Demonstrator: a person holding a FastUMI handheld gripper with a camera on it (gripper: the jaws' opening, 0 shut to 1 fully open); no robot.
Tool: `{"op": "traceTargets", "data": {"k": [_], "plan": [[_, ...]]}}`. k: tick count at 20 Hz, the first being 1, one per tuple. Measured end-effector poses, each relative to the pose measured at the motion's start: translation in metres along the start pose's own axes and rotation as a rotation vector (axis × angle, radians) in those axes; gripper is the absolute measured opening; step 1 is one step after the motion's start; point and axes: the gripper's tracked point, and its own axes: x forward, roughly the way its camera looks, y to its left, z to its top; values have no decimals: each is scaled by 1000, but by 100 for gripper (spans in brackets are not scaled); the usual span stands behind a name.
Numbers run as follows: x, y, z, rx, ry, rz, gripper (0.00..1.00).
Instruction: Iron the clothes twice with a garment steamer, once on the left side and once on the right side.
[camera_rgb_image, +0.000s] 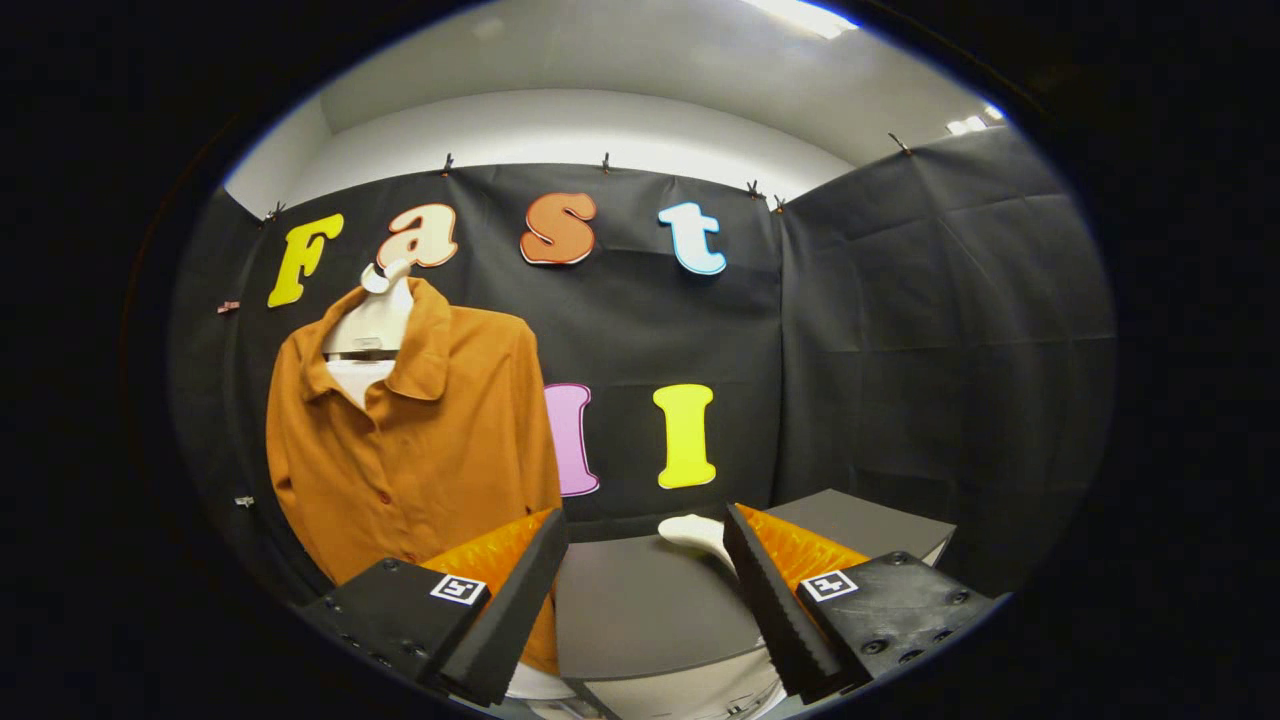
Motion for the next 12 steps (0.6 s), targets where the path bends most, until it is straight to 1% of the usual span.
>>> {"op": "traceTargets", "data": {"k": [4, 12], "plan": [[38, -26, -16, 27, 54, 8, 98], [95, -61, -57, 44, 173, 38, 98]]}}
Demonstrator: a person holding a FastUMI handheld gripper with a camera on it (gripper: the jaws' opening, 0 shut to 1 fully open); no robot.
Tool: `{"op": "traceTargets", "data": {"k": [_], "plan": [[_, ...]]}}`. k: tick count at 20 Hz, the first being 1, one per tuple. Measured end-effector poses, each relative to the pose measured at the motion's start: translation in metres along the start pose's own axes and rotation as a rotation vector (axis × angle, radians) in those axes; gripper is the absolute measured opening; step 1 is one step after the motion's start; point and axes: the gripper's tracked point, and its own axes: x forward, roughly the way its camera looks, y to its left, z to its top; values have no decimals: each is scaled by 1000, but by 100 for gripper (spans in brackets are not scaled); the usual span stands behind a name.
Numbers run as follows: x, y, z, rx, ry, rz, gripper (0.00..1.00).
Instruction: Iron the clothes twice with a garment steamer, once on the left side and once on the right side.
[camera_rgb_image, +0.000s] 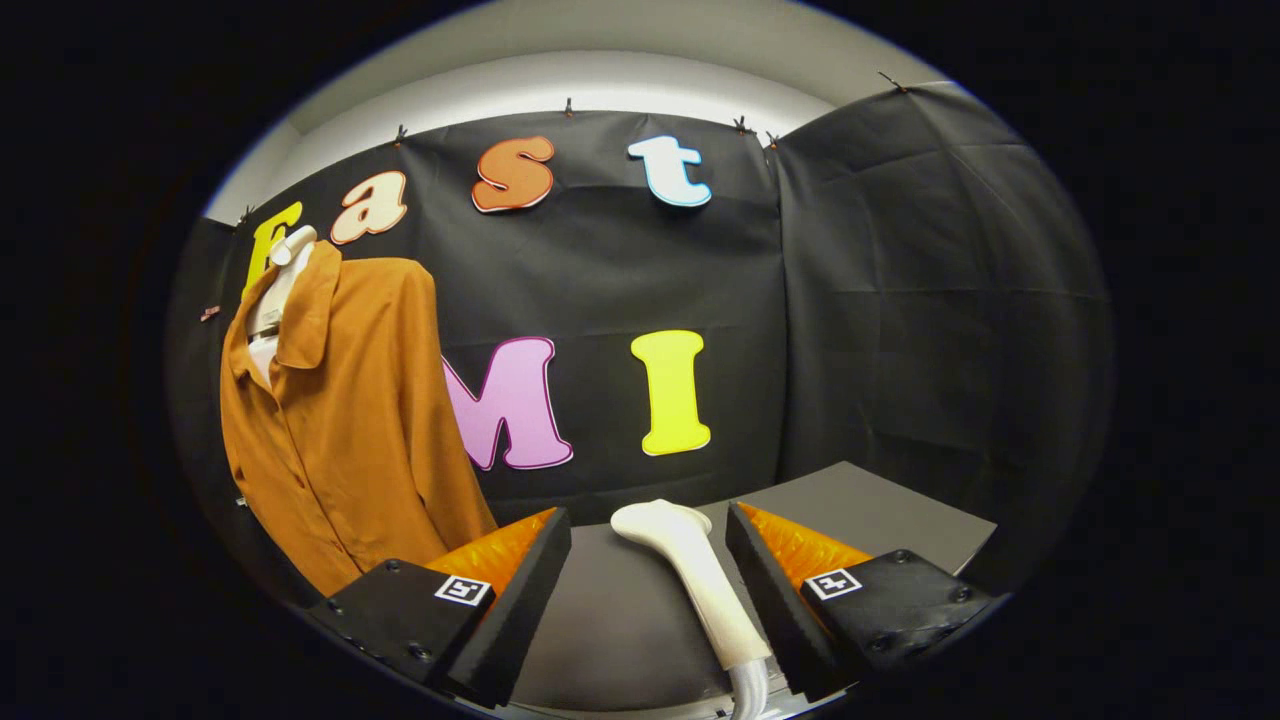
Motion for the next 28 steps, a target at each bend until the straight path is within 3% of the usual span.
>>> {"op": "traceTargets", "data": {"k": [15, 21, 23, 24, 26, 28], "plan": [[61, -39, -95, 30, 364, -27, 97], [69, -46, -122, 11, 479, -53, 82], [69, -47, -127, 22, 505, -57, 69], [70, -46, -127, 27, 511, -56, 57], [77, -45, -128, 3, 522, -47, 56], [70, -42, -129, -43, 523, -32, 49]]}}
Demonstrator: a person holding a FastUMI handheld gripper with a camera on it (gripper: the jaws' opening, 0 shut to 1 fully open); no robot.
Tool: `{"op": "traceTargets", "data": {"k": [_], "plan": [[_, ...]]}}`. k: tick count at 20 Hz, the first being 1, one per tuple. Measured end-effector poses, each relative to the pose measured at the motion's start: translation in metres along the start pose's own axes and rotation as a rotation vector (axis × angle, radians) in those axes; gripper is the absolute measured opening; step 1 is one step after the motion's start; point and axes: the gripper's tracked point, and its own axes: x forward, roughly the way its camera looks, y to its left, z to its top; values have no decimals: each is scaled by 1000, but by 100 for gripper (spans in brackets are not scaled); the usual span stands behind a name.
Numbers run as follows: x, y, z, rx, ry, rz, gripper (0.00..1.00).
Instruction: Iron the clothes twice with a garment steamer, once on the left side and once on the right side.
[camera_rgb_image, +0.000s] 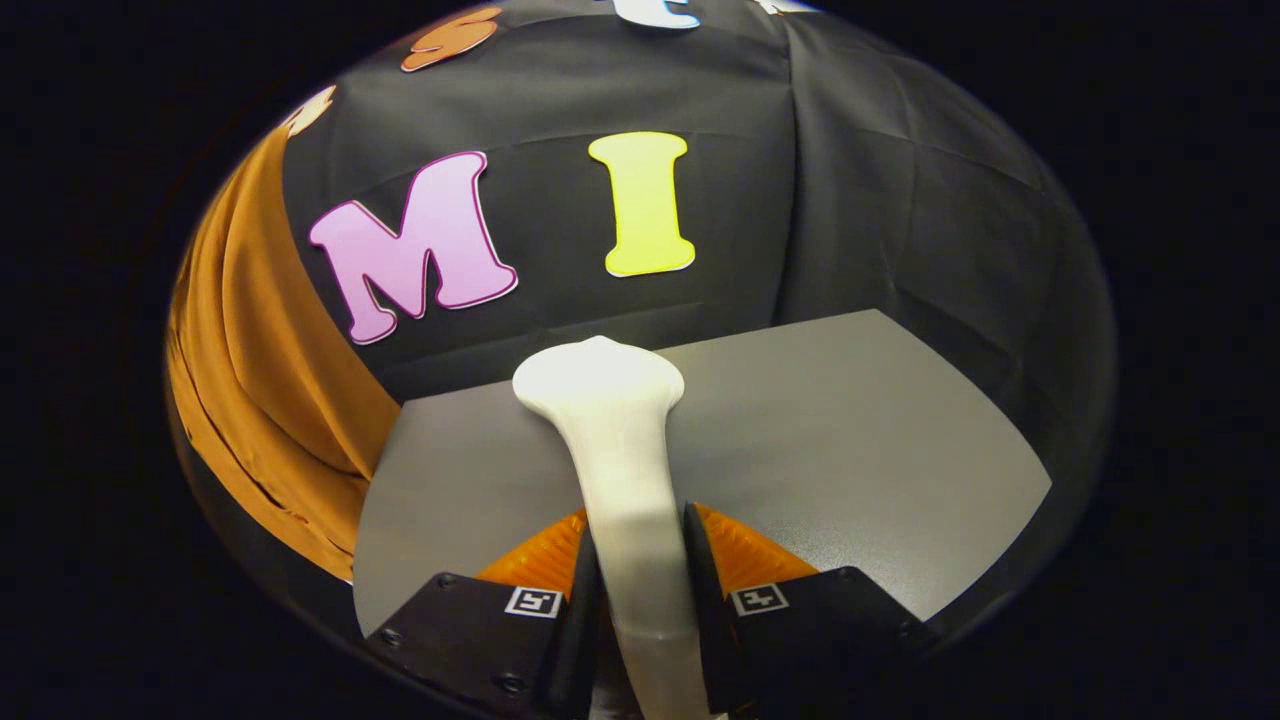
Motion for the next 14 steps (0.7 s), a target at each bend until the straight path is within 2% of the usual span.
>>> {"op": "traceTargets", "data": {"k": [2, 6, 14], "plan": [[-9, -2, 4, 3, -21, 5, 40], [-22, -13, 15, 65, -81, 8, 40], [-97, -6, 44, 97, -265, 45, 39]]}}
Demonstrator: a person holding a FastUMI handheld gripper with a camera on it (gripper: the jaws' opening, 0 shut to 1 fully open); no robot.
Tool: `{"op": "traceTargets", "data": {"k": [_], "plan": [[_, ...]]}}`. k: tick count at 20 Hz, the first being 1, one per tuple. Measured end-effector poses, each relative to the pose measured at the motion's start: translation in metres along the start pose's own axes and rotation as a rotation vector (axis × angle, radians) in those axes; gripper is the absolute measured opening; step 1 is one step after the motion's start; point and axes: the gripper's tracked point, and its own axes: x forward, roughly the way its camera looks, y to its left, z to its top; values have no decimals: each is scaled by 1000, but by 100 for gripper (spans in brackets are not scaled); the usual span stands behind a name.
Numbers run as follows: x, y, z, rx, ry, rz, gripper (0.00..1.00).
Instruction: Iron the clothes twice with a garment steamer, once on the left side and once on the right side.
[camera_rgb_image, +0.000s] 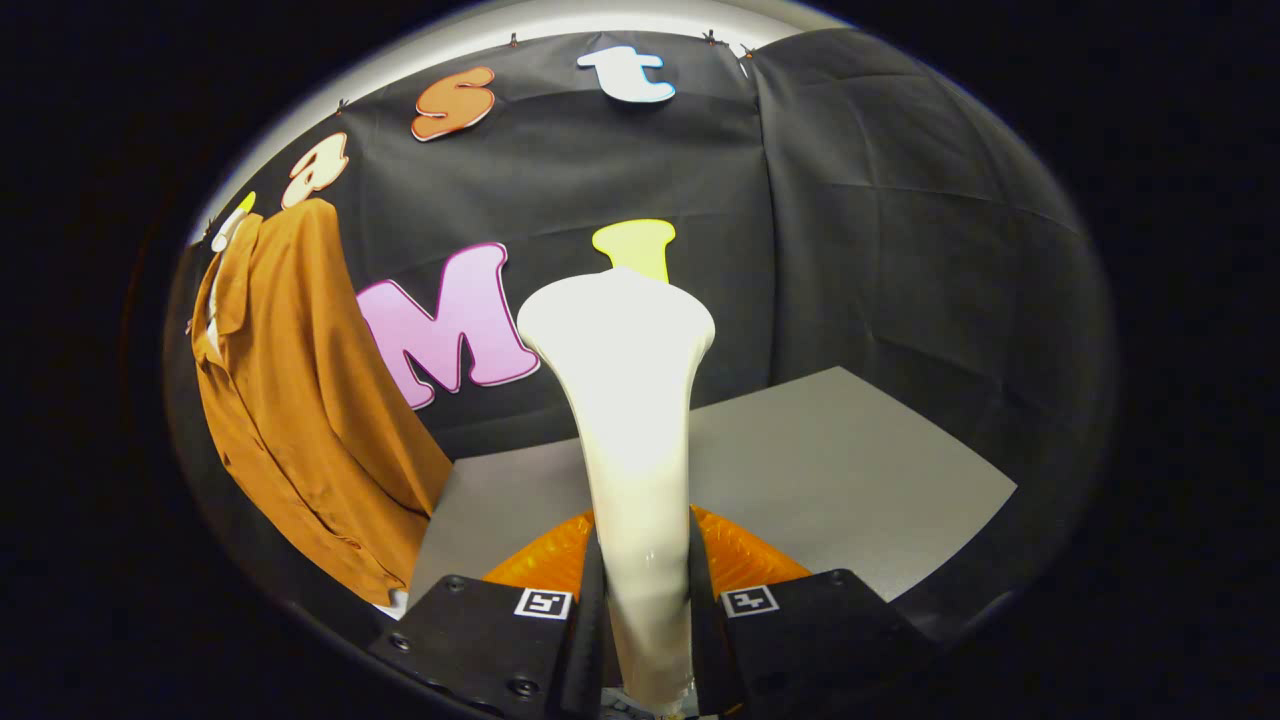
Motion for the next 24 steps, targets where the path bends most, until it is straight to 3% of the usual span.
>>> {"op": "traceTargets", "data": {"k": [9, 17, 24], "plan": [[-77, 72, 39, -29, -186, 67, 39], [-105, 180, 35, -104, -229, 89, 39], [-97, 269, 14, -158, -200, 77, 39]]}}
